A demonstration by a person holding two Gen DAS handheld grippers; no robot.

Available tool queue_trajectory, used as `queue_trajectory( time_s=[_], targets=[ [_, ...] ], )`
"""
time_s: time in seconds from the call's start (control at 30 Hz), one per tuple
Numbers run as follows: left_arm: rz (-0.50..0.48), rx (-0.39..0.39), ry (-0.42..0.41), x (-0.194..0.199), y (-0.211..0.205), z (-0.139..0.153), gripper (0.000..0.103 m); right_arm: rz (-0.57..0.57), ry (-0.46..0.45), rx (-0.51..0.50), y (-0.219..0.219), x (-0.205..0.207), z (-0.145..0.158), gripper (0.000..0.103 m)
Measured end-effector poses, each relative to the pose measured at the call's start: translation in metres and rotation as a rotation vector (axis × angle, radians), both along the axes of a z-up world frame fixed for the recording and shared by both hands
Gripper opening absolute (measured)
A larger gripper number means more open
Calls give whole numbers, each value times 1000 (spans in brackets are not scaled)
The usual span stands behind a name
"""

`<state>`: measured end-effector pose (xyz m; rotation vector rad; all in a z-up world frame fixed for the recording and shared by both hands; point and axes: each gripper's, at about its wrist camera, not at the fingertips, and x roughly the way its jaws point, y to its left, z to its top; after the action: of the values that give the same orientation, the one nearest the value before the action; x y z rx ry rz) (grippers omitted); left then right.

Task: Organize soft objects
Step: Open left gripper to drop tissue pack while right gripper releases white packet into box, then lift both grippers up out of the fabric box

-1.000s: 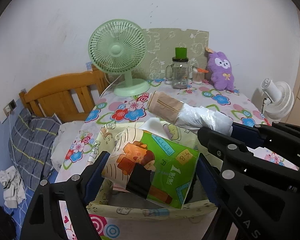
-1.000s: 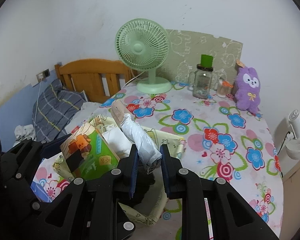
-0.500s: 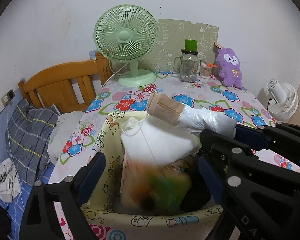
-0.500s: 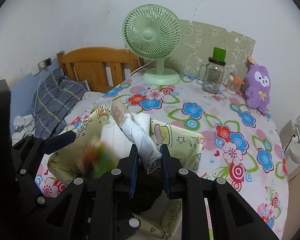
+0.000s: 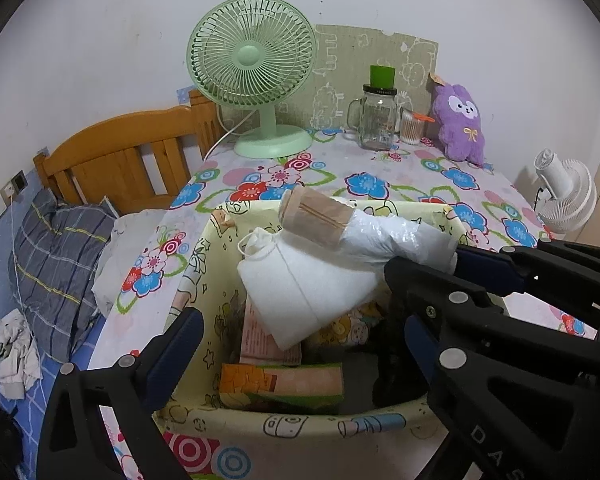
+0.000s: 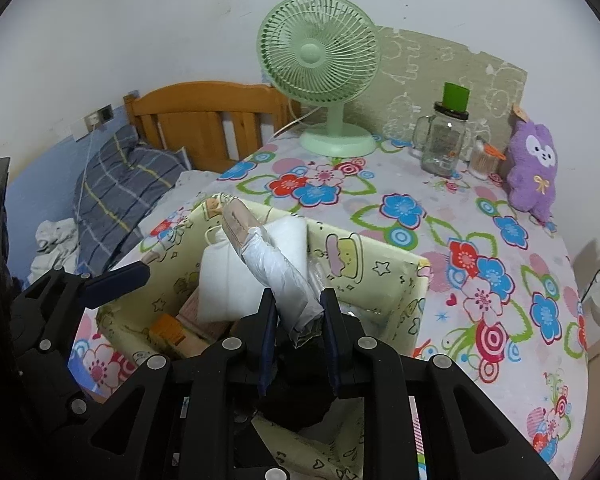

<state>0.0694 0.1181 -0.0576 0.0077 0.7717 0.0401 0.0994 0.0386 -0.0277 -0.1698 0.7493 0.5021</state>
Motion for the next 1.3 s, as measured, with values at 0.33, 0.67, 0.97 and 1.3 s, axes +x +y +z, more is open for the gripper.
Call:
queue_trajectory(
  time_s=[0.33,0.67,0.97,1.3],
  targets=[
    [-16,17,-7,-9,-11,5,102,-42,-61,-1,-16,-11,6,79],
    [-29,24,-38,-19,-29,17,102,-86,-81,39,-41,-22,18,88],
    [-40,32,-68,-27,-50,32,102,-133,-98,65,-65,-35,29,90],
    [-54,31,-115,-36,-72,53,102,-190,-135,105,-96,-49,45,96]
  ],
)
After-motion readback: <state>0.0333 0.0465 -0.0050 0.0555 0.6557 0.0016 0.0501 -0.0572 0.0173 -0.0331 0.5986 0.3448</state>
